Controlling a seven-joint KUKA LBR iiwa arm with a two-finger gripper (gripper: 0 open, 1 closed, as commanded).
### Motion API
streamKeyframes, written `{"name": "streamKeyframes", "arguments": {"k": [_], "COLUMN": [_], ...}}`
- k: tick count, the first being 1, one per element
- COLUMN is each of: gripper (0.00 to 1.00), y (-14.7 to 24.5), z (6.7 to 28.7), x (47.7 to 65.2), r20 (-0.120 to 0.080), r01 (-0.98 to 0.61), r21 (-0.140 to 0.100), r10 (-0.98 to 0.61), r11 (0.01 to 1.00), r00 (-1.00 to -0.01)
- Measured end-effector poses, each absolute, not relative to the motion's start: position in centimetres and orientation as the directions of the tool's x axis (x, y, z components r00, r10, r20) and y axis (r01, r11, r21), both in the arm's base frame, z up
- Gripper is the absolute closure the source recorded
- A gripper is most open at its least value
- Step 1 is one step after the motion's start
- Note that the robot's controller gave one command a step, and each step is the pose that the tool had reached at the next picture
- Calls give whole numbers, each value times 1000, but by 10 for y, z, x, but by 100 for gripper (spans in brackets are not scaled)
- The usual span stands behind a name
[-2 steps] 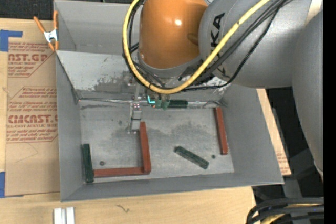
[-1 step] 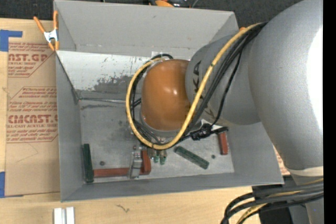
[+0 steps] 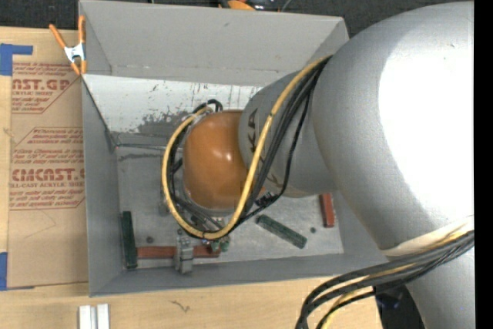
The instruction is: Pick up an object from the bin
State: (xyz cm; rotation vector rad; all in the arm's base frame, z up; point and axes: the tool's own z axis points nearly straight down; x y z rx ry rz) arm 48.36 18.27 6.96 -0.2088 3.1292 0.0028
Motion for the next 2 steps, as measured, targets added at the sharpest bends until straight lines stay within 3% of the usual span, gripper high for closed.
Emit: {"name": "streamKeyframes", "arguments": {"k": [1,2], "gripper": [100,100], "y": [182,191], "z": [70,200], "x": [482,500], "r20": [-1,-10], "r01": [-132,-319], "r21": [2,1], "r10": [-132,-319], "r11": [991,948], "r00": [-991,-948]}}
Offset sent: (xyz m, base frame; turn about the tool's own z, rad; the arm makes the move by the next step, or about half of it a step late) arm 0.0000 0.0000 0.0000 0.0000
